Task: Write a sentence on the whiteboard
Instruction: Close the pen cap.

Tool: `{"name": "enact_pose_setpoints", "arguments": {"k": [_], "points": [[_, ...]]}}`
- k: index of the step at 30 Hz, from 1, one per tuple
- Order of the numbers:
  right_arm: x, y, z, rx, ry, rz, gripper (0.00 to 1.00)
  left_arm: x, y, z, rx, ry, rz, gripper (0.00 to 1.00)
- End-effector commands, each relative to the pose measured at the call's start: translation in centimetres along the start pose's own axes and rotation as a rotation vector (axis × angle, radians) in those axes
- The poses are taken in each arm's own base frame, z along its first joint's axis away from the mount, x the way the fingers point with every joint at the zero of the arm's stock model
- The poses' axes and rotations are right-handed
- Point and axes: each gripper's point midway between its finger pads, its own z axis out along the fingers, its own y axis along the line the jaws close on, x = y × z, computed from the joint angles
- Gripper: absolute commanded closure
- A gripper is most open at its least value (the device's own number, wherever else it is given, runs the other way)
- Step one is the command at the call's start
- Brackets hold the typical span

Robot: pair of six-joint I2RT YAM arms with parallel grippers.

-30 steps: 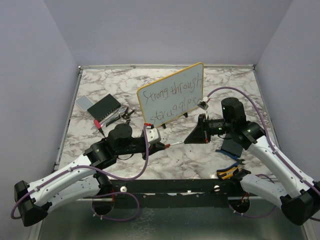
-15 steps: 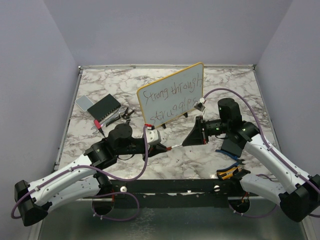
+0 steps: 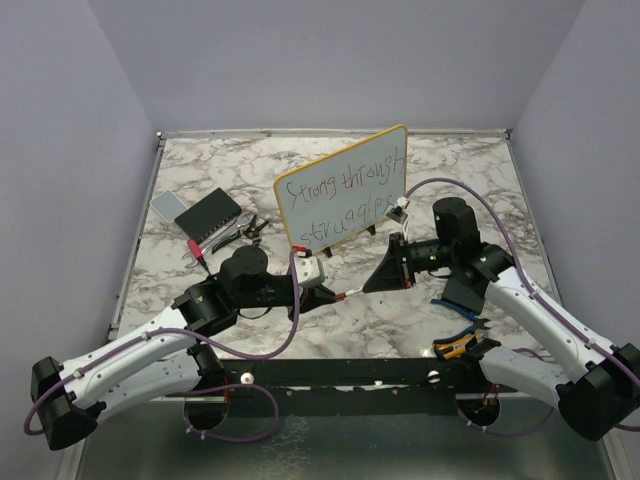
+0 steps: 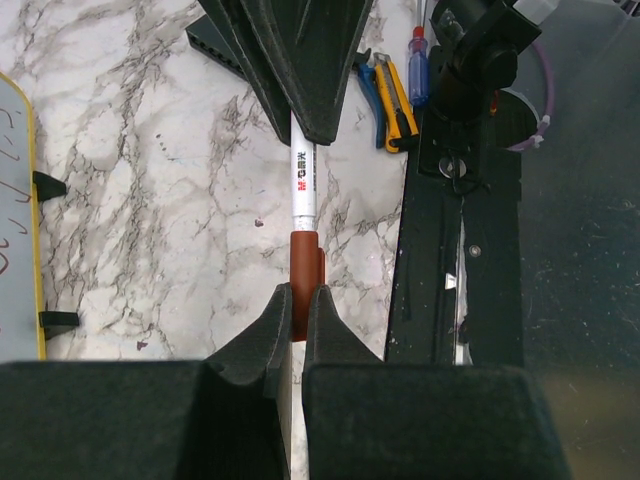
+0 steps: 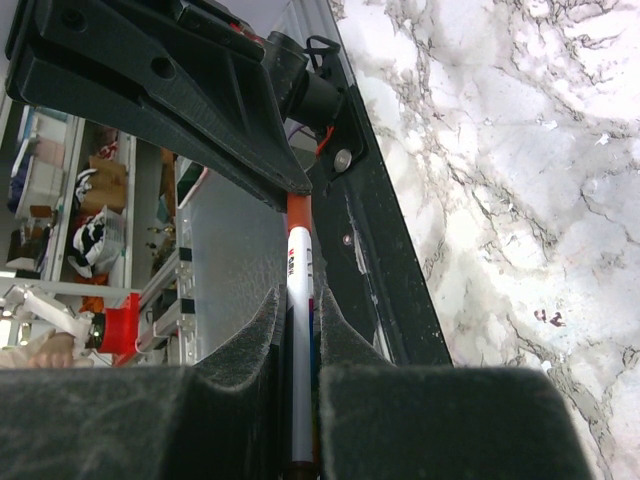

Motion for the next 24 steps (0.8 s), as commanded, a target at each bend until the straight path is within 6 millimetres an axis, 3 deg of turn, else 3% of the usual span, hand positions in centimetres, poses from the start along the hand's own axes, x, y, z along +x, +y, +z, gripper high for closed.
{"name": "enact_pose_setpoints", "arguments": {"k": [1, 24], "points": [[0.7, -0.2, 0.4, -0.028, 0.016, 0.028, 0.98, -2.7, 0.4, 0.3, -0.013, -0.075, 0.022, 1.00], [1.7, -0.4, 2.2, -0.074, 0.037, 0.052, 0.98, -3.2, 1.7, 0.8, -0.084, -0.129, -0.047, 1.00]]}}
